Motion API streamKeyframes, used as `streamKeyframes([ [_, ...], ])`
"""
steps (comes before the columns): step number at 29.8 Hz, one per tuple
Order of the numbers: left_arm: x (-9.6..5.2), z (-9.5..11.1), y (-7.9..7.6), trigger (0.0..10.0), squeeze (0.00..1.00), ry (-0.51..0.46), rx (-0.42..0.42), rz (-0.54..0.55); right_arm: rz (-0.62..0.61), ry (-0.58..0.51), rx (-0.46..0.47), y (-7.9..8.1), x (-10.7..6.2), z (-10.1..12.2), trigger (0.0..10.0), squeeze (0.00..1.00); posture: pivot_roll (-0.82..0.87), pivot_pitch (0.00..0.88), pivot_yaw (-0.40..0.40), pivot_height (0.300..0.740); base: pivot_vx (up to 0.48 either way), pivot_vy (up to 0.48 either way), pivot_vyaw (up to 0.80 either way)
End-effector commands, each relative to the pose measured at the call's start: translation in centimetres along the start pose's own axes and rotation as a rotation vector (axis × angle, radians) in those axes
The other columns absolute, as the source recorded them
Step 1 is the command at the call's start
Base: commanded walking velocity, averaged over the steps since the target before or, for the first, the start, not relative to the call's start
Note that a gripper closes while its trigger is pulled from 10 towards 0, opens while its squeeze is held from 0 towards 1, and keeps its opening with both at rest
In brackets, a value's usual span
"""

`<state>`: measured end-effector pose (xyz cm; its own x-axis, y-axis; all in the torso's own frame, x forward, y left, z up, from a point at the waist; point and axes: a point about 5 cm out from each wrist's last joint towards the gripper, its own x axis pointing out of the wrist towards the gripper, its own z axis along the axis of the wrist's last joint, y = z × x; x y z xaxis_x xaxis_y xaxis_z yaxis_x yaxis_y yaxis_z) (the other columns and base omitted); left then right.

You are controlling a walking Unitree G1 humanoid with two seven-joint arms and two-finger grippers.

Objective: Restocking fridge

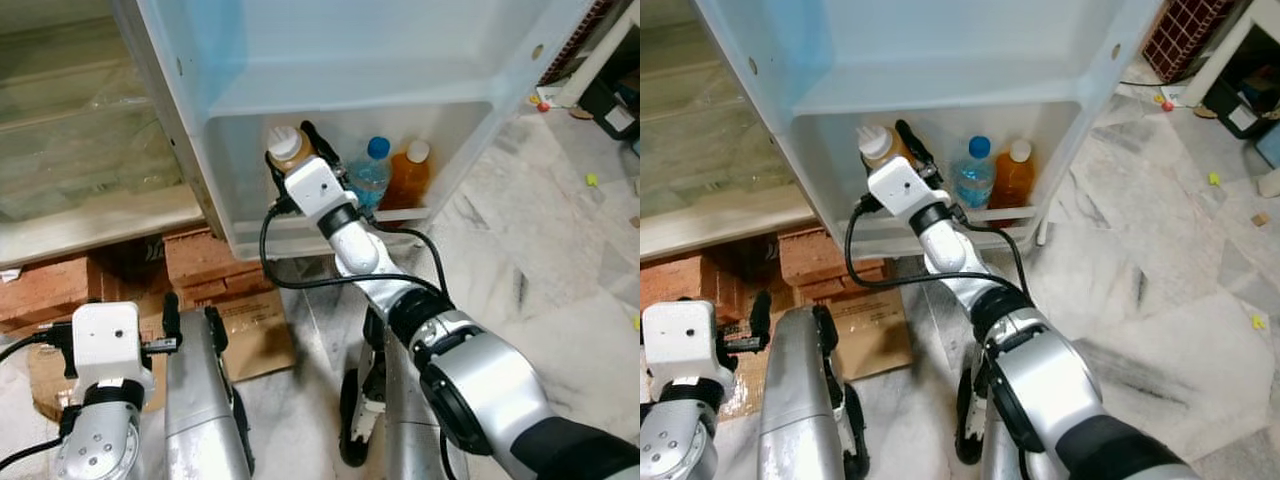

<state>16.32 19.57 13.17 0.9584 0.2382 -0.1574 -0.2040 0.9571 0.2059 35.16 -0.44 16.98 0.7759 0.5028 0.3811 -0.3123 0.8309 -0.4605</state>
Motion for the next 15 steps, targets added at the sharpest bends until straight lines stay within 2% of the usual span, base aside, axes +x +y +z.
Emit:
streamKeyframes([
  [1,-0.6,-0.1,0.3,10.0,0.00,0.022,0.019,0.002,0.009,-0.005,0.000,0.5,0.0,0.1,10.0,0.00,0.39,0.326,-0.043,0.471,0.000,0.000,0.00],
  [4,-0.8,-0.1,0.3,10.0,0.00,0.027,0.022,-0.003,0.009,0.077,0.019,0.9,-1.0,-1.3,10.0,0.00,0.39,0.337,-0.041,0.471,0.000,0.000,0.00],
  [7,-0.9,-0.1,0.2,10.0,0.00,0.028,0.023,-0.005,0.007,0.114,0.033,1.0,-1.5,-1.9,10.0,0.00,0.39,0.337,-0.041,0.471,0.000,0.000,0.00],
  [8,-0.9,0.0,0.2,10.0,0.00,0.029,0.023,-0.010,-0.003,0.170,0.054,1.0,-2.3,-2.9,10.0,0.00,0.39,0.339,-0.040,0.471,0.000,0.000,0.00],
  [10,-0.9,0.0,0.2,10.0,0.00,0.029,0.025,-0.014,-0.004,0.203,0.051,1.1,-2.8,-3.5,10.0,0.00,0.40,0.340,-0.041,0.471,0.000,0.000,0.00],
  [14,-0.9,0.2,0.2,10.0,0.00,0.025,0.029,-0.014,0.008,0.192,0.019,1.1,-3.1,-3.6,10.0,0.00,0.40,0.341,-0.040,0.471,0.000,0.000,0.00],
  [15,-1.0,0.2,0.3,10.0,0.00,0.022,0.035,-0.014,0.024,0.153,-0.006,1.2,-2.7,-3.0,10.0,0.00,0.41,0.341,-0.039,0.471,0.000,0.000,0.00],
])
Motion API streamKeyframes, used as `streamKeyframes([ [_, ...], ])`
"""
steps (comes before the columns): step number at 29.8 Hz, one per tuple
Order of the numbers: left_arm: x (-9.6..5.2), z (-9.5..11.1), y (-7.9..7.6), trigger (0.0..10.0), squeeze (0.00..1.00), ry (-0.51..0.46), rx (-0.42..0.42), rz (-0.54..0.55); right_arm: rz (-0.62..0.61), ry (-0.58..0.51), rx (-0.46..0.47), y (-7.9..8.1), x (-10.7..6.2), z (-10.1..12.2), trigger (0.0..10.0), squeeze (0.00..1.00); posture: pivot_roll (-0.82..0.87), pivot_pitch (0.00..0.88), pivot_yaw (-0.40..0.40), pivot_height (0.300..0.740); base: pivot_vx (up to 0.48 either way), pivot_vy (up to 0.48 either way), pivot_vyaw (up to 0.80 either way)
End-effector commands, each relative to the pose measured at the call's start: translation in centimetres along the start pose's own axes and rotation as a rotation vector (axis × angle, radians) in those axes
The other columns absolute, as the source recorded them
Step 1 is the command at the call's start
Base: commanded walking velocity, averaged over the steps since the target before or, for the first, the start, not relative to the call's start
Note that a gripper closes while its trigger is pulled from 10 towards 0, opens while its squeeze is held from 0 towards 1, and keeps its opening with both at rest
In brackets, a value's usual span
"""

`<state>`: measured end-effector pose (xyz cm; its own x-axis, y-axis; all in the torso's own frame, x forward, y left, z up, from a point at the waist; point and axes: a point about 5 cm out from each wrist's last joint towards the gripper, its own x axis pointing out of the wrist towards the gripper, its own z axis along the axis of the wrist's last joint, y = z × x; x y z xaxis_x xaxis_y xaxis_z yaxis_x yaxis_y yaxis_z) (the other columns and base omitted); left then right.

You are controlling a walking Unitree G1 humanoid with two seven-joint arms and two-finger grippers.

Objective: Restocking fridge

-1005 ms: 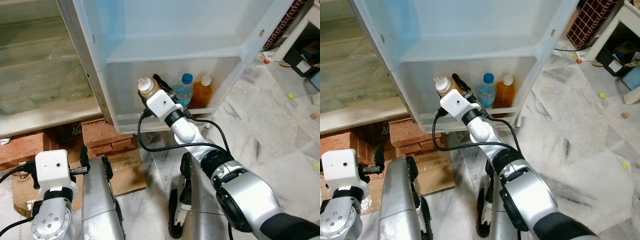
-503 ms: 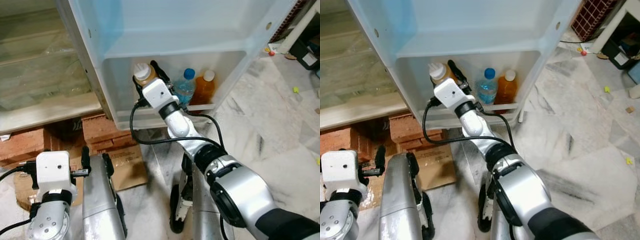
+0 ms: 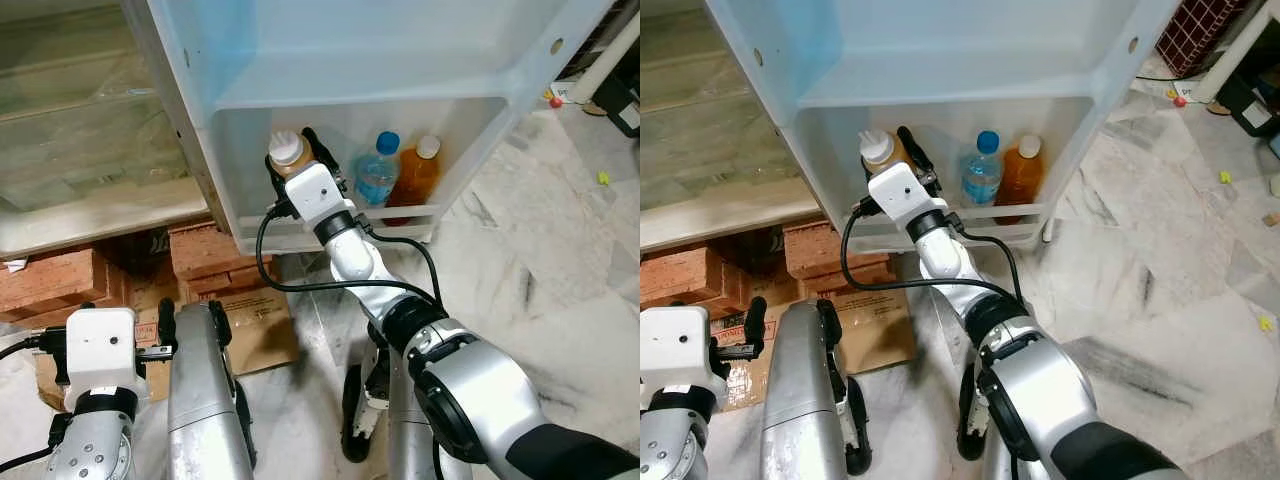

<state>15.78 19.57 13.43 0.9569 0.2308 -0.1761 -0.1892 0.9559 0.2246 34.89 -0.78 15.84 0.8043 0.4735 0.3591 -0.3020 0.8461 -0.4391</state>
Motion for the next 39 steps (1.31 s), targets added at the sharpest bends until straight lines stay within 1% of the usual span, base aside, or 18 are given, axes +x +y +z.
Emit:
streamKeyframes([
  [1,-0.5,0.1,0.1,10.0,0.00,0.005,0.016,-0.003,0.054,0.095,-0.033,0.9,-1.7,-2.0,10.0,0.00,0.42,0.342,-0.038,0.471,0.000,0.000,0.00],
  [4,-0.8,0.3,0.4,10.0,0.00,0.003,0.024,0.000,0.071,0.014,-0.079,1.0,-0.6,-0.6,10.0,0.00,0.43,0.351,-0.037,0.471,0.000,0.000,0.00],
  [5,-1.1,0.3,0.5,10.0,0.00,0.002,0.032,-0.001,0.079,-0.022,-0.118,1.1,-0.1,0.0,10.0,0.00,0.44,0.355,-0.035,0.471,0.000,0.000,0.00],
  [7,-1.3,0.4,0.6,10.0,0.00,0.003,0.038,-0.002,0.085,-0.049,-0.149,1.3,0.3,0.6,10.0,0.00,0.45,0.358,-0.034,0.471,0.000,0.000,0.00],
  [12,-2.2,0.5,0.5,10.0,0.00,0.010,0.049,-0.014,0.080,-0.072,-0.167,1.4,0.8,1.2,10.0,0.00,0.46,0.380,-0.030,0.471,0.000,0.000,0.00],
  [15,-2.5,0.4,0.6,10.0,0.00,0.022,0.053,-0.018,0.076,-0.030,-0.174,1.4,0.5,0.5,10.0,0.00,0.46,0.386,-0.030,0.471,0.000,0.000,0.00],
  [17,-3.0,0.4,0.6,10.0,0.00,0.032,0.054,-0.023,0.072,0.050,-0.156,1.3,-0.1,-0.7,10.0,0.00,0.47,0.396,-0.030,0.471,0.000,0.000,0.00],
  [19,-3.3,0.4,0.7,10.0,0.00,0.042,0.055,-0.026,0.028,0.210,-0.075,0.8,-1.2,-2.7,10.0,0.00,0.46,0.403,-0.026,0.471,0.000,0.000,0.00],
  [20,-3.3,0.4,0.7,10.0,0.00,0.042,0.055,-0.026,0.028,0.210,-0.075,0.8,-1.2,-2.7,10.0,0.00,0.46,0.403,-0.026,0.471,0.000,0.000,0.00],
  [22,-3.3,0.3,0.7,10.0,0.00,0.047,0.053,-0.025,-0.022,0.321,-0.050,0.1,-2.1,-4.2,10.0,0.00,0.46,0.408,-0.028,0.471,0.000,0.000,0.00],
  [24,-3.3,0.3,0.6,10.0,0.00,0.048,0.053,-0.027,-0.070,0.369,-0.011,-0.6,-2.5,-4.9,10.0,0.00,0.46,0.409,-0.026,0.471,0.000,0.000,0.00],
  [25,-3.2,0.3,0.6,10.0,0.00,0.051,0.053,-0.029,-0.103,0.408,-0.035,-1.3,-2.8,-5.4,10.0,0.00,0.45,0.407,-0.024,0.471,0.000,0.000,0.00],
  [30,-2.8,0.2,0.5,10.0,0.00,0.049,0.051,-0.034,-0.186,0.463,-0.063,-3.2,-3.2,-6.2,10.0,0.00,0.43,0.393,-0.025,0.471,0.000,0.000,0.00],
  [32,-2.2,0.2,0.3,10.0,0.00,0.044,0.046,-0.033,-0.227,0.484,-0.043,-4.3,-3.2,-6.4,10.0,0.00,0.43,0.382,-0.027,0.471,0.000,0.000,0.00],
  [33,-2.1,0.2,0.3,10.0,0.00,0.042,0.043,-0.031,-0.237,0.486,-0.032,-4.5,-3.2,-6.4,10.0,0.57,0.42,0.375,-0.029,0.471,0.000,0.000,0.00],
  [34,-2.0,0.2,0.3,10.0,0.00,0.041,0.042,-0.031,-0.247,0.488,-0.034,-4.8,-3.1,-6.4,10.0,0.57,0.42,0.372,-0.030,0.471,0.000,0.000,0.00],
  [35,-1.9,0.1,0.2,10.0,0.00,0.041,0.041,-0.031,-0.252,0.489,-0.037,-4.9,-3.1,-6.4,10.0,1.00,0.42,0.372,-0.030,0.471,0.000,0.000,0.00],
  [39,-1.1,0.1,-0.1,10.0,0.00,0.028,0.029,-0.028,-0.260,0.471,0.071,-5.3,-2.7,-6.1,10.0,1.00,0.40,0.345,-0.040,0.471,0.000,0.000,0.00],
])
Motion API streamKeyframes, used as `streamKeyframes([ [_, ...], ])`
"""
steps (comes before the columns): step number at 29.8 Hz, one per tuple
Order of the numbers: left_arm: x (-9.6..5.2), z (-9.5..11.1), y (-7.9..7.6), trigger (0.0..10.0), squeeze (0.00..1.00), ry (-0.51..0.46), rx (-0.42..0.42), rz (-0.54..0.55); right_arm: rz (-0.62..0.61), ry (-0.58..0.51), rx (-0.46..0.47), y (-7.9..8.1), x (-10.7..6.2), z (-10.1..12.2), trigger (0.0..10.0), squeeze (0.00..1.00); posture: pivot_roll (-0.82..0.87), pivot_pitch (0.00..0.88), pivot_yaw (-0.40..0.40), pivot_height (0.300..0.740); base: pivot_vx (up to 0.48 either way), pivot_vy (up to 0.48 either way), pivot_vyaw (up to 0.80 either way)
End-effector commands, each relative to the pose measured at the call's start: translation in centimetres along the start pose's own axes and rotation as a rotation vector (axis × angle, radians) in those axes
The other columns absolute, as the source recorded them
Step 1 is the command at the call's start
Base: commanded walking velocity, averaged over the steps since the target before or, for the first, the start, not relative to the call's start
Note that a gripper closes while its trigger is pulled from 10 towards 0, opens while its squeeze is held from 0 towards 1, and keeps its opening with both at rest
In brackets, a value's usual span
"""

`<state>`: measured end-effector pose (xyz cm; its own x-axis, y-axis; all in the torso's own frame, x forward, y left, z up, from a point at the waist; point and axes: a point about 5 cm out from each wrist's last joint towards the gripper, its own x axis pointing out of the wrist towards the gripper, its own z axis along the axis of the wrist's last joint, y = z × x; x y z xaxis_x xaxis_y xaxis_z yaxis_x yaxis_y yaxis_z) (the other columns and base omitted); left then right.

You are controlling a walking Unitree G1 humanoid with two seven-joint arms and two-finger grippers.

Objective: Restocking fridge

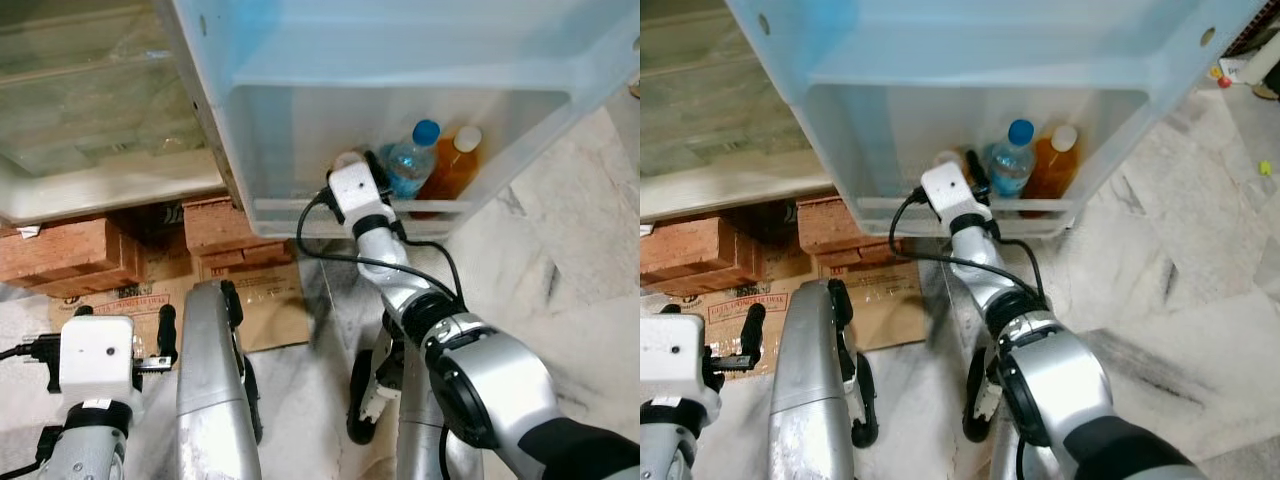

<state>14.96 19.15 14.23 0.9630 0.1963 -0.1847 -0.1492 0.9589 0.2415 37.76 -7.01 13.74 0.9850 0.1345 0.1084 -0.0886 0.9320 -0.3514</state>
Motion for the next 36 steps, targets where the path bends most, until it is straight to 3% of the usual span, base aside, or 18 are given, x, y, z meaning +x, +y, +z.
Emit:
streamKeyframes([
  [1,0.0,-0.6,-0.1,10.0,0.00,0.027,0.003,0.007,-0.004,0.077,0.038,-0.4,-0.6,-1.6,10.0,1.00,0.39,0.342,-0.041,0.471,0.000,0.000,0.00],
  [11,3.0,-0.5,-1.1,10.0,0.00,-0.023,-0.045,0.006,0.081,-0.020,0.207,-1.6,0.1,-0.1,10.0,1.00,0.31,0.259,-0.067,0.471,0.000,0.000,0.00],
  [20,5.3,-0.5,-2.0,10.0,0.00,-0.055,-0.076,0.008,0.119,-0.165,0.225,-3.8,-0.3,0.7,10.0,1.00,0.22,0.150,-0.084,0.471,0.000,0.000,0.00],
  [23,6.0,-0.5,-2.6,10.0,0.00,-0.063,-0.109,-0.009,0.145,-0.197,0.251,-4.0,-1.1,0.4,10.0,1.00,0.20,0.121,-0.091,0.471,0.000,0.000,0.00],
  [26,6.7,-0.8,-2.9,10.0,0.00,-0.060,-0.098,0.000,0.153,-0.200,0.317,-4.1,-3.3,-0.6,10.0,1.00,0.17,0.066,-0.101,0.471,0.000,0.000,0.00],
  [27,7.0,-1.0,-2.9,10.0,0.00,-0.059,-0.102,0.007,0.152,-0.191,0.354,-4.0,-5.3,-1.2,10.0,1.00,0.15,0.049,-0.101,0.471,0.000,0.000,0.00],
  [28,7.0,-1.1,-3.0,10.0,0.00,-0.058,-0.104,0.008,0.151,-0.190,0.363,-3.9,-6.0,-1.3,10.0,1.00,0.14,0.039,-0.100,0.471,0.000,0.000,0.00],
  [36,8.0,-1.5,-3.6,10.0,0.00,-0.069,-0.115,-0.006,0.173,-0.118,0.429,-4.1,-10.0,-2.0,10.0,1.00,0.10,0.000,-0.090,0.471,0.000,0.000,0.00],
])
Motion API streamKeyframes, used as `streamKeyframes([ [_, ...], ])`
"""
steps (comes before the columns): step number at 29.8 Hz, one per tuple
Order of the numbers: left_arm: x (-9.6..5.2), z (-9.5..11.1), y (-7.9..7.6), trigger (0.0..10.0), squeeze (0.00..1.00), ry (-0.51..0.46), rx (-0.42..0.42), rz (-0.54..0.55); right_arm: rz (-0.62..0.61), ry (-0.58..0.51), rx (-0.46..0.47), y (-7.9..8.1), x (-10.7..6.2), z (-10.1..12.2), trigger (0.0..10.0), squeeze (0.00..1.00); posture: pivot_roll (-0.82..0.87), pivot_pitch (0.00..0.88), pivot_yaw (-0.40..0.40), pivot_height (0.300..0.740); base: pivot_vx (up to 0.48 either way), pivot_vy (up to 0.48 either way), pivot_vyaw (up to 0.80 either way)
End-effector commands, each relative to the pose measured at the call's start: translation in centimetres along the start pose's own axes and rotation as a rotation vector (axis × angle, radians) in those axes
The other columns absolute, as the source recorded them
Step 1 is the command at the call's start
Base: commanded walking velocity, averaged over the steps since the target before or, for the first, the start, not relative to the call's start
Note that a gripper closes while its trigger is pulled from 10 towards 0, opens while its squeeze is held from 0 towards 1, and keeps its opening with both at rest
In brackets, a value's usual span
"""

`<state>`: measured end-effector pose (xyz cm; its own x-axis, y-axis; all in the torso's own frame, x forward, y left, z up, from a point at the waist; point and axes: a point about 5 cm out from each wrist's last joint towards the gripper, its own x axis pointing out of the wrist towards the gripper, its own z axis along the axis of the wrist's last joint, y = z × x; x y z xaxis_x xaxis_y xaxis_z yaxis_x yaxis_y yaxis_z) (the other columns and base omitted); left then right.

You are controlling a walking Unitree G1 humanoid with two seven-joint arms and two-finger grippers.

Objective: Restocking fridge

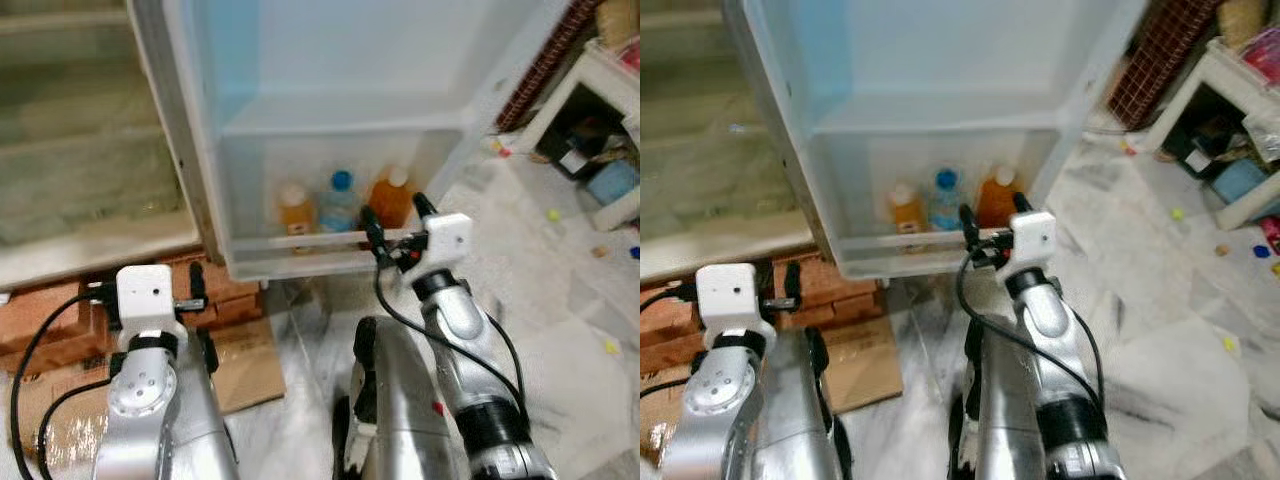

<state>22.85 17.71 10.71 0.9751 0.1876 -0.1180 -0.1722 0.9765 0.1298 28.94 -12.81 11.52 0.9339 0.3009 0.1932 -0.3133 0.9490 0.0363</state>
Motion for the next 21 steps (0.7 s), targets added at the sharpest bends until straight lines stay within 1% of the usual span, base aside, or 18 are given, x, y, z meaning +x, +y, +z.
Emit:
streamKeyframes([
  [1,0.1,-0.3,-0.3,10.0,0.00,-0.004,0.003,-0.012,0.018,0.012,0.009,0.1,-0.7,0.9,10.0,1.00,0.10,0.000,-0.089,0.471,0.000,0.000,0.00],
  [2,0.2,-0.3,-0.4,10.0,0.00,-0.011,0.006,-0.015,0.019,0.029,0.012,0.0,-1.2,1.2,10.0,1.00,0.10,0.000,-0.088,0.471,0.000,0.000,0.00],
  [4,0.6,-0.3,-0.4,10.0,0.00,-0.018,0.002,-0.011,-0.006,0.061,0.068,-0.6,-1.2,1.2,10.0,1.00,0.09,0.000,-0.089,0.471,0.000,0.000,0.00],
  [5,0.7,-0.3,-0.4,10.0,0.00,-0.019,0.002,-0.010,-0.007,0.065,0.082,-0.6,-1.2,1.2,10.0,1.00,0.09,0.000,-0.089,0.471,0.000,0.000,0.00],
  [6,0.8,-0.3,-0.3,10.0,0.00,-0.026,0.000,-0.006,-0.003,0.057,0.057,-0.9,-1.2,1.6,10.0,0.49,0.08,0.000,-0.087,0.471,0.000,0.000,0.00],
  [7,0.8,-0.3,-0.3,10.0,0.00,-0.030,0.000,-0.004,-0.001,0.058,0.045,-0.9,-1.2,1.8,10.0,0.49,0.08,0.000,-0.087,0.471,0.000,0.000,0.00],
  [8,0.8,-0.3,-0.3,10.0,0.00,-0.030,-0.001,-0.004,-0.006,0.047,0.040,-1.1,-1.2,2.0,10.0,0.00,0.08,0.000,-0.086,0.471,0.000,0.000,0.00],
  [9,0.8,-0.3,-0.3,10.0,0.00,-0.030,-0.001,-0.005,-0.009,0.039,0.037,-1.2,-1.3,2.2,10.0,0.00,0.08,0.000,-0.085,0.471,0.000,0.000,0.00],
  [10,0.8,-0.3,-0.3,10.0,0.00,-0.031,-0.010,-0.005,-0.037,0.025,0.058,-1.6,-1.5,2.4,10.0,0.00,0.08,0.000,-0.083,0.476,0.000,0.000,0.00],
  [11,0.8,-0.3,-0.3,10.0,0.00,-0.031,-0.010,-0.005,-0.037,0.025,0.058,-1.6,-1.5,2.4,10.0,0.00,0.08,0.000,-0.083,0.476,0.000,0.000,0.00],
  [12,0.7,-0.4,-0.3,10.0,0.00,-0.026,-0.026,-0.015,-0.066,0.037,0.091,-1.8,-1.6,2.2,10.0,0.00,0.08,0.000,-0.078,0.486,0.000,0.000,0.00],
  [14,0.7,-0.5,-0.5,10.0,0.00,-0.017,-0.042,-0.033,-0.084,0.059,0.108,-1.8,-1.8,2.2,10.0,0.00,0.08,0.000,-0.073,0.501,0.000,0.000,0.00],
  [15,0.7,-0.5,-0.5,10.0,0.00,-0.021,-0.031,-0.037,-0.081,0.063,0.121,-1.7,-1.8,2.2,10.0,0.00,0.07,0.000,-0.068,0.510,0.000,0.000,0.00],
  [19,1.1,-0.1,-1.1,10.0,0.00,-0.062,0.010,-0.081,-0.078,0.063,0.122,-1.6,-1.5,2.5,10.0,0.00,0.07,0.000,-0.062,0.535,0.000,0.000,0.00],
  [21,1.2,-0.1,-1.2,10.0,0.00,-0.065,0.003,-0.087,-0.098,0.069,0.127,-1.9,-1.6,2.4,10.0,0.00,0.07,0.000,-0.060,0.550,0.000,0.000,0.00],
])
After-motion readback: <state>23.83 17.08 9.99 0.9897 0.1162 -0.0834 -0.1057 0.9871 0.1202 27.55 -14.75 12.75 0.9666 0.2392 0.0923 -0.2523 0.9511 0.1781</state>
